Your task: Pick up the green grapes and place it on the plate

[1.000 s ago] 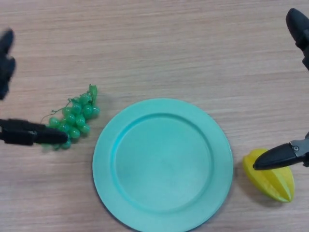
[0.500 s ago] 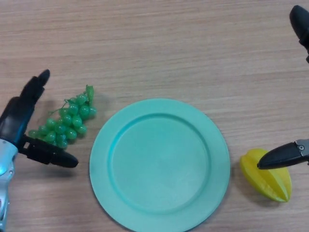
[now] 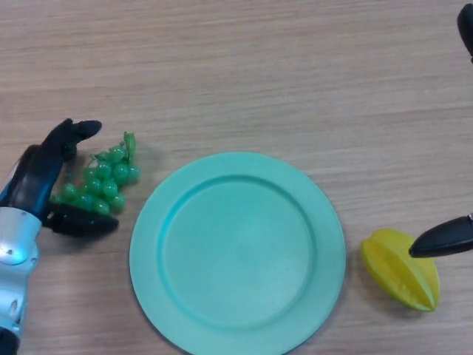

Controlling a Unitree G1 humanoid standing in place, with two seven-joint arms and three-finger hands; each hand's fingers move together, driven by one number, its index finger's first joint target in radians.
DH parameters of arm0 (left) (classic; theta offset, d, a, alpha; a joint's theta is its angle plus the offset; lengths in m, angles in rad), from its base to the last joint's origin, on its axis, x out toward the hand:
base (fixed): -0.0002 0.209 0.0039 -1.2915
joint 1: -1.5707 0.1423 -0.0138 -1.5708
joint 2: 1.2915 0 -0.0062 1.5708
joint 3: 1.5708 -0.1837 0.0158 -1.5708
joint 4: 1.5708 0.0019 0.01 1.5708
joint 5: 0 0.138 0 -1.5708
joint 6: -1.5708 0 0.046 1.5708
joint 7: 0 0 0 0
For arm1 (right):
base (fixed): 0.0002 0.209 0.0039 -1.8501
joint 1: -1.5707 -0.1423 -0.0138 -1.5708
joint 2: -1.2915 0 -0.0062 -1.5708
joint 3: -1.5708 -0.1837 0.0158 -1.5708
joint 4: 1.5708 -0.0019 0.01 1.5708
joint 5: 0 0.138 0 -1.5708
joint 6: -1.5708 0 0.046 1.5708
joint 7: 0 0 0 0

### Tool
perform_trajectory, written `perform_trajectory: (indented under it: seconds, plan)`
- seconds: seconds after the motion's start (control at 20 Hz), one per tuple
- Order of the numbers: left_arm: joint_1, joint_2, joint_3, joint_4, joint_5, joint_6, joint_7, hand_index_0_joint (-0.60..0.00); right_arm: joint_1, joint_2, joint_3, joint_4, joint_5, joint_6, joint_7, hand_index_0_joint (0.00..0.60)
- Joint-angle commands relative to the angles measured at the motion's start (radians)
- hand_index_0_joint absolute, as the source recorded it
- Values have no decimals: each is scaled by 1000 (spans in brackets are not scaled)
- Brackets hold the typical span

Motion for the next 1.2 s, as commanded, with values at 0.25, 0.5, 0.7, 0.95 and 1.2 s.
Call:
perform_trajectory:
  seconds: [0.25,0.5,0.7,0.95,1.2]
  plan:
    - [23,25,27,-106,-9,-93,22,-600,0,-14,-97,-47,7,-143,12,0]
    - [124,-3,90,-395,-215,109,-22,-600,29,-57,-79,-47,49,-181,-46,0]
    - [170,3,109,-669,-219,198,-28,-600,44,-108,-58,-47,75,-220,-94,0]
    - [268,-70,64,-1025,-231,334,-161,-600,44,-144,-42,-47,98,-237,-126,0]
    - [400,-123,-94,-1218,-177,353,-210,-600,37,-142,-9,-47,80,-235,-136,0]
